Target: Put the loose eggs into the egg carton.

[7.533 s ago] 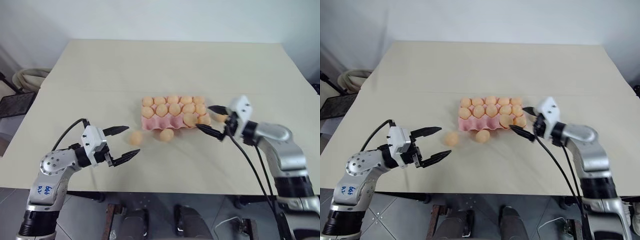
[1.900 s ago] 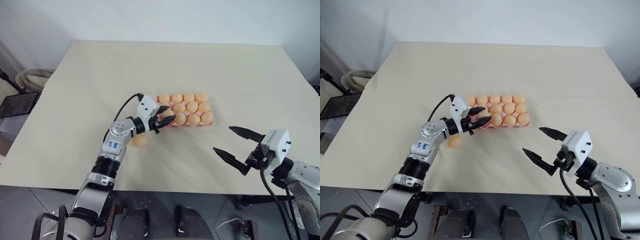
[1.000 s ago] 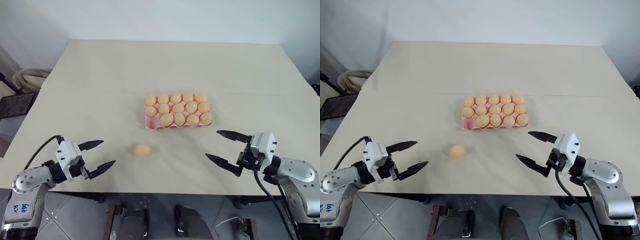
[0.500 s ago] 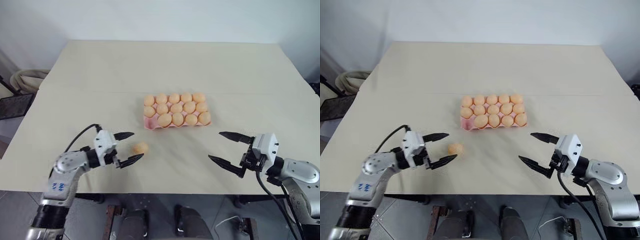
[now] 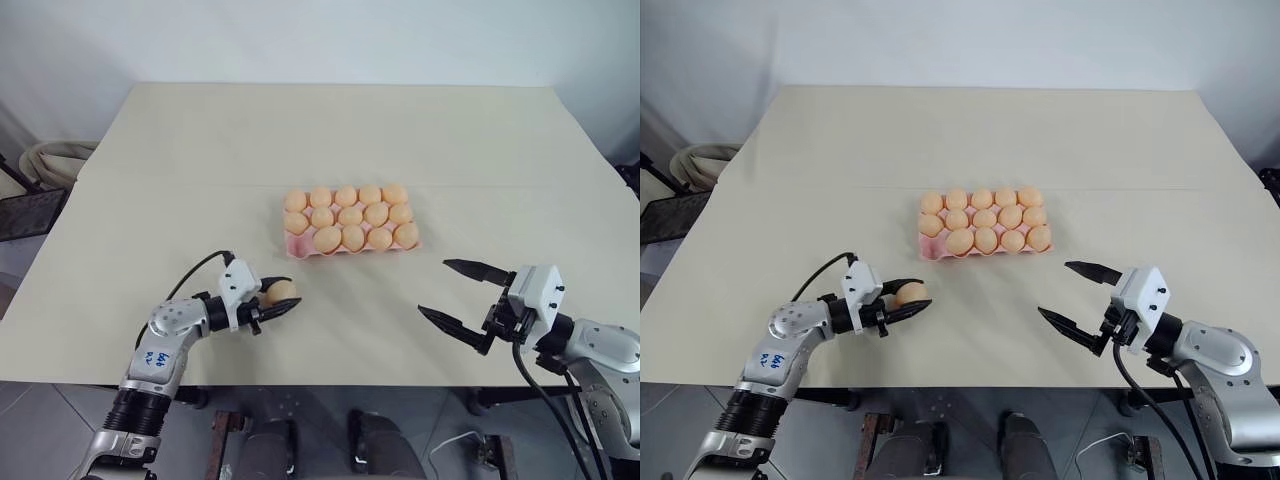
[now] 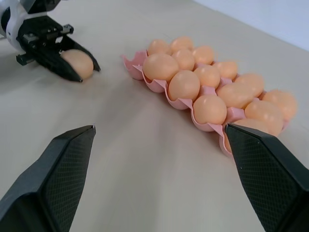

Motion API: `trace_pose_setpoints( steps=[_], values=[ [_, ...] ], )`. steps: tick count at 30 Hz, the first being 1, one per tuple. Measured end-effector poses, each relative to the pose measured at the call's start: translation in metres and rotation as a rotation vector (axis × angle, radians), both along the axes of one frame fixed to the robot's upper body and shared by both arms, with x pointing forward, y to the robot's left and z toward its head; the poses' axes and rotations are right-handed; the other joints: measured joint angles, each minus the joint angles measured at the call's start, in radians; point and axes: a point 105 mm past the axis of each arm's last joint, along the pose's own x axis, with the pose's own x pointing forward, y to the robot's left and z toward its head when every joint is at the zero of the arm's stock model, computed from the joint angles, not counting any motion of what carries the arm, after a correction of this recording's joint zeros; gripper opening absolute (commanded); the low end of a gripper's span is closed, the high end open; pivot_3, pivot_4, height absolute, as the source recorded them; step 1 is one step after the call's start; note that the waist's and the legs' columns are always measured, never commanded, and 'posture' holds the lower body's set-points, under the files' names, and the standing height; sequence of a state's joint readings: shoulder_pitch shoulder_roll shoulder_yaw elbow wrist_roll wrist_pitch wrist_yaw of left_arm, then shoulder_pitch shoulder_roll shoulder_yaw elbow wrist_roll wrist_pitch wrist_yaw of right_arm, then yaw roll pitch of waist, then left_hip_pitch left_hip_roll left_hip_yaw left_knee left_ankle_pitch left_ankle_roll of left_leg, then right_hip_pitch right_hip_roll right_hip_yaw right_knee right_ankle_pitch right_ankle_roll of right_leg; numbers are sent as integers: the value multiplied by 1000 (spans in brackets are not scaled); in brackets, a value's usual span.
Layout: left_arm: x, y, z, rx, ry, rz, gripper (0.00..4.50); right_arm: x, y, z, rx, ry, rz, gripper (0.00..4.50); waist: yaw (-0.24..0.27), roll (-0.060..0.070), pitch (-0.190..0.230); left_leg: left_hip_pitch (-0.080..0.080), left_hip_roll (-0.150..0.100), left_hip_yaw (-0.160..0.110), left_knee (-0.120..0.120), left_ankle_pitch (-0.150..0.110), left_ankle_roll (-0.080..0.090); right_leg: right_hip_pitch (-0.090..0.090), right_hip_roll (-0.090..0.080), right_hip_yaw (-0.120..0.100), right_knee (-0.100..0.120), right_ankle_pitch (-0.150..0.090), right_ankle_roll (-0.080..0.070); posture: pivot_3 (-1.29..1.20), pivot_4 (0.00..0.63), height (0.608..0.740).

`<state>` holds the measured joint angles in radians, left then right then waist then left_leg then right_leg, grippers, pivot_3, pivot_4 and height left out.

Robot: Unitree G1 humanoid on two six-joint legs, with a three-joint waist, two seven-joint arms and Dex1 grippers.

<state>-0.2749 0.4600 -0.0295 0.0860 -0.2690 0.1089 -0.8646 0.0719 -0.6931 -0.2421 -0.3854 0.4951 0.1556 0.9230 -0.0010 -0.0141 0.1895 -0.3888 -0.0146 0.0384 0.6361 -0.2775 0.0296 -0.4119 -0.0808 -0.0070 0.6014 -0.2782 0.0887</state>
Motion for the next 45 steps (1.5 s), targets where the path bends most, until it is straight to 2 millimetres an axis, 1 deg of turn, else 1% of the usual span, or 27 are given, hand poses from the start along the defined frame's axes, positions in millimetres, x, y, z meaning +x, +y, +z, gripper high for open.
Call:
trace_pose_setpoints(
  steps=[3, 6, 8, 10, 13, 16, 18, 19, 21, 22, 25, 27, 30, 31, 33, 35, 37, 39, 41, 43, 45],
  values=[
    [10, 0, 20, -57, -43, 23, 2052, 0, 0, 0, 1, 0, -5, 4500, 2, 0, 0, 0, 0, 0, 2, 0, 0, 0, 0, 0, 1, 0, 0, 0, 150, 740],
    [22, -3, 47, -89, -130, 30, 2052, 1, 0, 1, 2, -3, -11, 4500, 6, 0, 0, -1, 0, 0, 4, 0, 0, 1, 0, 0, 1, 0, 0, 0, 150, 740],
    [29, -8, 57, -97, -163, 22, 2052, 1, -1, 1, 3, -4, -14, 4500, 6, 0, 0, -1, 0, 0, 6, 0, 0, 1, 0, 0, 2, 0, 0, 0, 150, 740],
    [39, -16, 59, -96, -175, 21, 2052, 3, 0, 4, 4, -16, -14, 4500, 7, 0, 0, -1, 0, 0, 9, 0, 0, 1, 0, -1, 4, 0, 0, 0, 150, 740],
    [52, -28, 51, -66, -155, 32, 2052, 4, 0, 5, 4, -23, -18, 4500, 11, 0, 0, -1, 0, 0, 11, 0, 1, 2, 0, -1, 5, 0, 1, 0, 150, 740],
    [60, -35, 41, -49, -127, 46, 2834, 4, 0, 6, 6, -26, -26, 4500, 8, 0, 0, -1, 0, 0, 11, 0, 1, 1, 1, -1, 7, 0, 1, 0, 150, 740],
    [61, -35, 37, -46, -125, 57, 3451, 3, 0, 6, 7, -27, -31, 4500, 5, 0, 0, -1, 0, 0, 11, 0, 2, 1, 1, -1, 8, 0, 1, 0, 150, 740],
    [62, -34, 36, -44, -126, 63, 3817, 3, 0, 6, 6, -27, -31, 4500, 5, 0, 0, -1, 0, 0, 11, 0, 2, 0, 1, -1, 8, 0, 1, 0, 150, 740],
    [62, -34, 37, -44, -139, 67, 4360, 2, 0, 5, 6, -26, -31, 4500, 5, 0, 0, -1, 0, 0, 11, 0, 1, 1, 1, -1, 8, 0, 1, 0, 150, 740],
    [61, -33, 38, -43, -148, 67, 4360, 2, 1, 6, 6, -27, -30, 4500, 4, 0, 0, -1, 0, 0, 11, 0, 1, 1, 1, -1, 8, 0, 1, 0, 150, 740],
    [52, -22, 36, -44, -166, 72, 4360, 1, 1, 6, 6, -28, -29, 4500, -1, 0, 0, -1, 0, 0, 11, 0, 1, 1, 1, 0, 8, 0, 1, 0, 150, 740],
    [45, -6, 34, -41, -166, 92, 4360, 1, 1, 5, 6, -26, -30, 4500, -3, 0, 0, -1, 1, 0, 10, 0, 0, 0, 1, 0, 8, 0, 0, 0, 150, 740],
    [32, 22, 41, -36, -187, 118, 4360, 1, 0, 5, 6, -24, -29, 4500, -2, 0, 0, -1, 1, 0, 10, -1, -1, 0, 1, 0, 8, 0, -1, 0, 150, 740],
    [25, 32, 43, -24, -194, 120, 4436, 1, 0, 4, 6, -22, -30, 4500, -2, 0, 0, -1, 1, 0, 10, -1, -1, 0, 0, 0, 8, 0, -1, 0, 150, 740],
    [14, 54, 45, 17, -200, 142, 4436, 1, -3, 1, 5, -7, -30, 4500, -2, 0, 0, -1, 1, 0, 10, -1, -1, 0, 0, 0, 7, -1, -1, 0, 150, 740],
    [2, 74, 41, 70, -181, 167, 4436, 0, -9, -4, -2, 15, -36, 4500, -2, 0, 0, -1, 1, 0, 9, -1, -1, 1, 0, 0, 5, -1, -2, 0, 150, 740],
    [-10, 89, 33, 120, -146, 183, 4436, 1, -19, -6, -8, 22, -57, 4500, -2, 0, 0, -1, 1, 0, 9, -2, -1, 1, -1, 0, 4, -1, -2, 0, 150, 740],
    [-22, 98, 24, 158, -109, 185, 4436, 4, -29, -6, -10, 24, -77, 4500, -2, 0, 0, -1, 1, 0, 7, -2, -1, 1, -1, 0, 3, -2, -3, 0, 150, 740],
    [-27, 103, 19, 167, -87, 200, 4436, 6, -35, -6, -7, 22, -87, 4500, 3, 0, 0, -1, 1, 0, 7, -2, -1, 1, -1, 0, 2, -2, -4, 0, 150, 740],
    [-29, 103, 20, 170, -93, 200, 4436, 9, -36, -5, -5, 16, -83, 4500, 2, 0, 0, -1, 1, 0, 7, -2, -1, 1, -1, 0, 2, -2, -4, 0, 150, 740],
    [-29, 99, 26, 173, -120, 191, 4436, 12, -36, -2, -5, 4, -79, 4500, -1, 0, 0, -1, 1, 0, 7, -2, -1, 1, -1, 0, 2, -2, -4, 0, 150, 740]
  ],
)
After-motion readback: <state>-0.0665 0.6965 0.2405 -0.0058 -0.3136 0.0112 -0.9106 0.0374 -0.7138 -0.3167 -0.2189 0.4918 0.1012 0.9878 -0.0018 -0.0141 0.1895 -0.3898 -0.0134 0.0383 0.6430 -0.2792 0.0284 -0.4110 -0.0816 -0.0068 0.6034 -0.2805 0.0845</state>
